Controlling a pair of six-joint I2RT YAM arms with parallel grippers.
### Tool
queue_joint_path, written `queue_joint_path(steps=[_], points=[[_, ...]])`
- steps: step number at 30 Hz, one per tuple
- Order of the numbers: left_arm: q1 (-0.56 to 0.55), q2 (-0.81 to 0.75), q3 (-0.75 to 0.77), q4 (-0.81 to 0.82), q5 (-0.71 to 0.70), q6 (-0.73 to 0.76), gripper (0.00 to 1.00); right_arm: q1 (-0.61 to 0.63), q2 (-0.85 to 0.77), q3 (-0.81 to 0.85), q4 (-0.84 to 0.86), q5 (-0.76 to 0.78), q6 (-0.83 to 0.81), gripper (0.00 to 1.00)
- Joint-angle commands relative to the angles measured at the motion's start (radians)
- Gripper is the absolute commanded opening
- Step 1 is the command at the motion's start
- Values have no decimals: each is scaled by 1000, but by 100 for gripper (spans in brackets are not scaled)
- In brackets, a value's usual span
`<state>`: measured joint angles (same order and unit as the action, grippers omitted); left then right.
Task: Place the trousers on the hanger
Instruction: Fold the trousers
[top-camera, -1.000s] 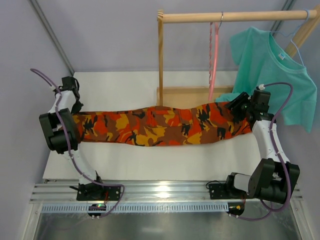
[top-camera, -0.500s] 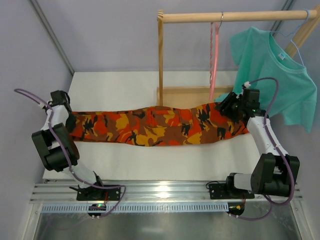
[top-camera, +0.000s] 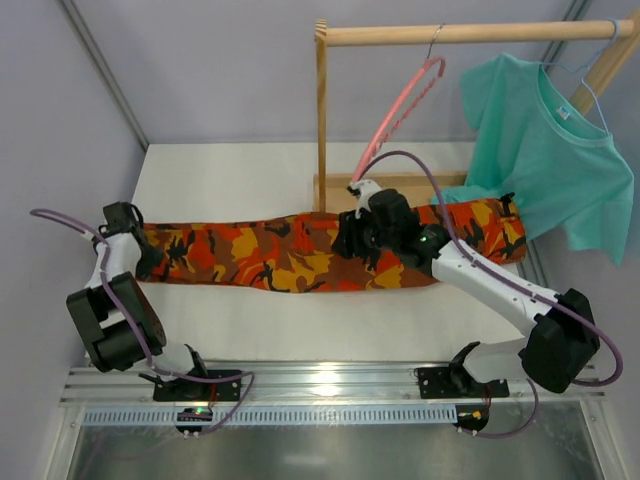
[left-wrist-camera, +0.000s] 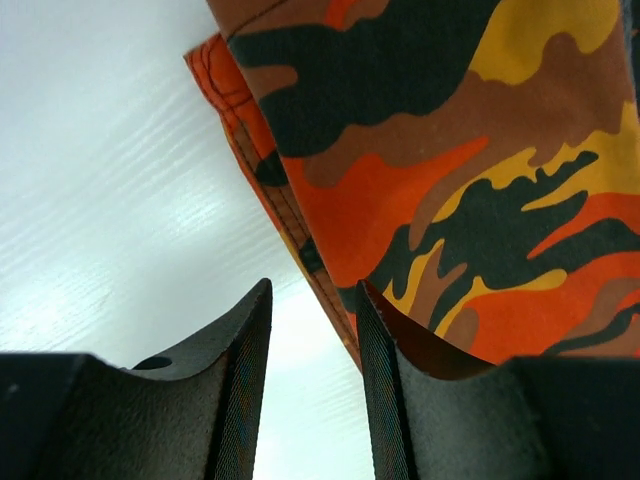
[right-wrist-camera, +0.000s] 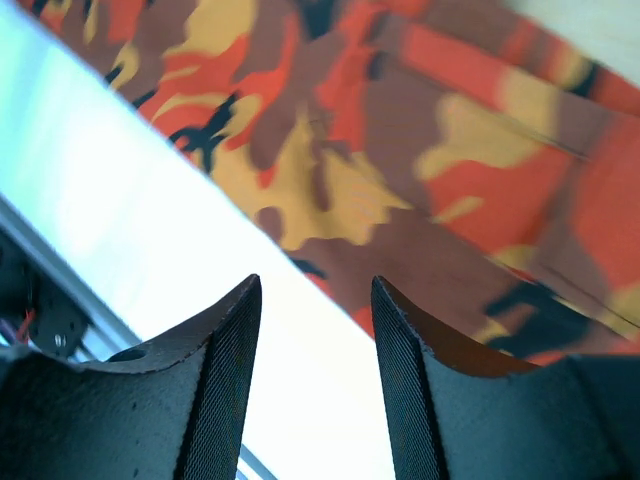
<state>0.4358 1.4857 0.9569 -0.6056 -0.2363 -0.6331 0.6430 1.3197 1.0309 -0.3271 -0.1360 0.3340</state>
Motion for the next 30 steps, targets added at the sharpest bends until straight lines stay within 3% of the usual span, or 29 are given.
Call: queue_joint_path(steps=[1,4,7,10,18,22,30], points=[[32,-51,-30,27,120,-28,40,130,55,66,69,82,-128,52],[37,-129,-61,33,170,-36,42,225,113,148,30,168,-148,52],[38,-209,-102,59,262,-45,44,285,174,211,31,171,-162,52],[38,-280,-127,56,256,-43,50,366,240,302,40,161,-206,53],[38,-429,-228,98,273,-115,50,500,619,676,-56,194,-361,55],[41,-426,-241,102,246,-96,51,506,763,848,-75,190,-415,56],[115,-298,-198,113,333,-102,52,504,938,925,8,148,-463,56]])
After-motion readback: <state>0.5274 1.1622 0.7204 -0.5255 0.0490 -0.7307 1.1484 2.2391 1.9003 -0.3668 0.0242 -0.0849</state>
